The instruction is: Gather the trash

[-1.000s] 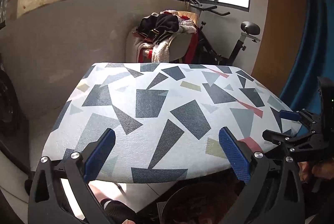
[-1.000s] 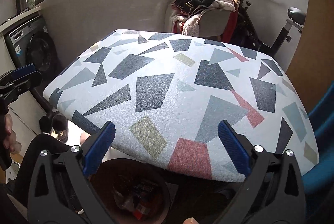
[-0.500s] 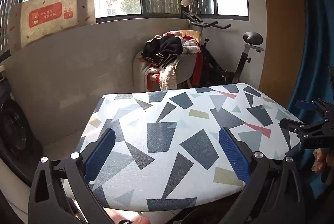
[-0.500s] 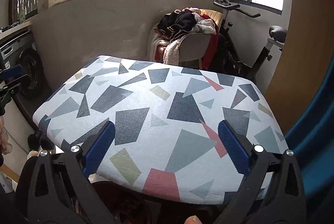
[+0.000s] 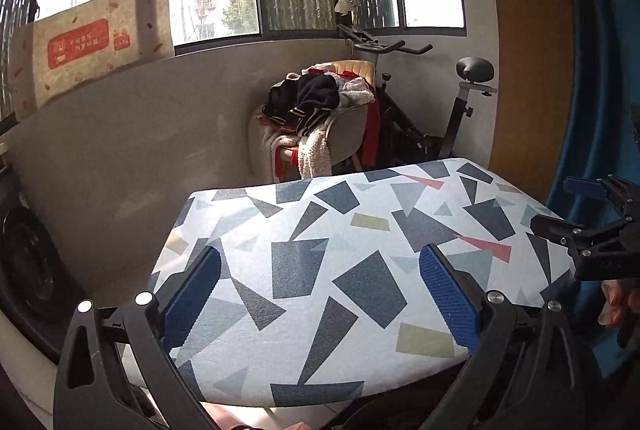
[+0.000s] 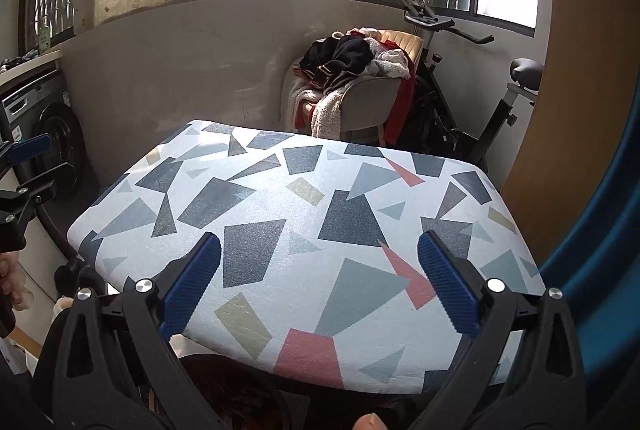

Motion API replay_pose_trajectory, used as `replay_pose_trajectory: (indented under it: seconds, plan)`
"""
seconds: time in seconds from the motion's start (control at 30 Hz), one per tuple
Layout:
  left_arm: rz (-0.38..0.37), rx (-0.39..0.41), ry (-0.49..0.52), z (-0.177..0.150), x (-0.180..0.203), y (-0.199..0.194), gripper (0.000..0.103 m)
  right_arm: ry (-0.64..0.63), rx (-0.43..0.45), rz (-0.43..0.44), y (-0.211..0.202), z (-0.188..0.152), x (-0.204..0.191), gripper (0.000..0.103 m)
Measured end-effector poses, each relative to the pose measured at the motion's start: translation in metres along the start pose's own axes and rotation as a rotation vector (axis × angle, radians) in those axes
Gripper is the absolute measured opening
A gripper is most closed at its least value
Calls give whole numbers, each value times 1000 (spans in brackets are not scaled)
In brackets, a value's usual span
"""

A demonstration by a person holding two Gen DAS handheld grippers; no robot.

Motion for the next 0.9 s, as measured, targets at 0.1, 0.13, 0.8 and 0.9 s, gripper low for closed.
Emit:
replay_pose_trajectory:
  seconds: [0.1,0.13,0.8,0.9]
  plan:
    - [-1,5,0,1,1,-2,97,-2,2,3,-1,1,-2,97]
    - [-1,8,-4,1,1,-2,97,-3,2,3,-2,1,-3,97]
    - [-11,-3,-5,-1,7,1,97,5,8,-9,-3,2,3,97]
    - [-13,-9,-5,-2,9,2,97,8,9,-14,-3,2,5,97]
Point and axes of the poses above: each gripper's, at about its wrist camera, not at the fingertips, and y roughly the way its jaws point, x to its right, z to its top, the point moved 1 cm from there along y, roughly the way its jaws point, and after that the axes turned 9 degrees about x, right-handed, at the moved point
